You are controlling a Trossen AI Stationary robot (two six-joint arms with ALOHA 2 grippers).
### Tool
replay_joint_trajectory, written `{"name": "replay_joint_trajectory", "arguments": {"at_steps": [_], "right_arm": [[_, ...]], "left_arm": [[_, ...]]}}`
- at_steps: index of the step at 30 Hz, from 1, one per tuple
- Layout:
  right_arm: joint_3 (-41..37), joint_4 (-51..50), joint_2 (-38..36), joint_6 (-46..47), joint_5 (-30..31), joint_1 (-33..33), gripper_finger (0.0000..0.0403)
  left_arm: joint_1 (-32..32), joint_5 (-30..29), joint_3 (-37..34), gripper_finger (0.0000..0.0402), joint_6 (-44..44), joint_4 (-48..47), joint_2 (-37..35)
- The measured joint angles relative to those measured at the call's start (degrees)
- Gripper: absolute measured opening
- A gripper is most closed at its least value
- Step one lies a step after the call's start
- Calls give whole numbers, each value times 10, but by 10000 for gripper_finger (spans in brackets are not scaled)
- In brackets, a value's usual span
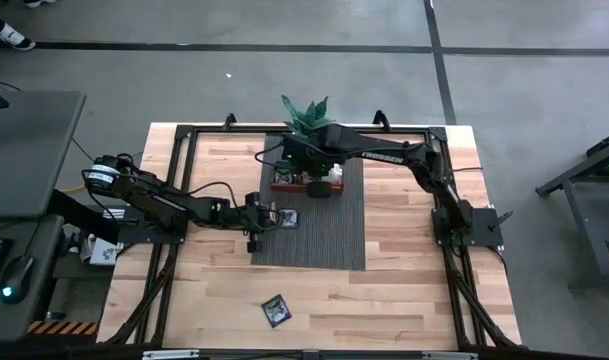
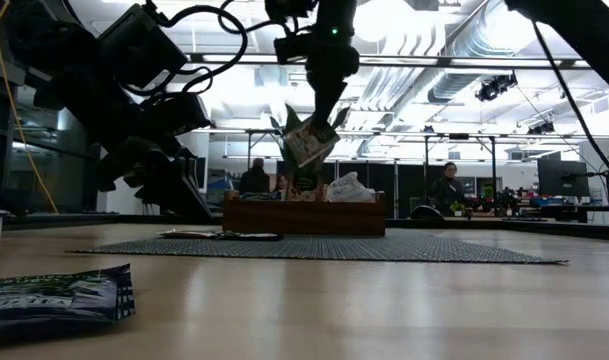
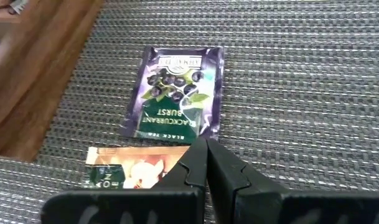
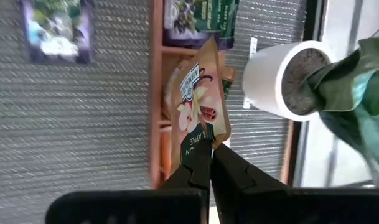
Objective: Pick & Place Tea
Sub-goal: Put the brown tea bag into the middle section of the wooden organizer
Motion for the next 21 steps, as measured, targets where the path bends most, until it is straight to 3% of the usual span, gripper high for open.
{"name": "replay_joint_trajectory", "arguments": {"at_steps": [7,21], "right_arm": [[87,-78,69,-45,40,9,0],[67,-44,73,-67,45,11,0]], "left_arm": [[0,4,0,1,-2,3,0],[0,2,0,1,-2,4,0]]}}
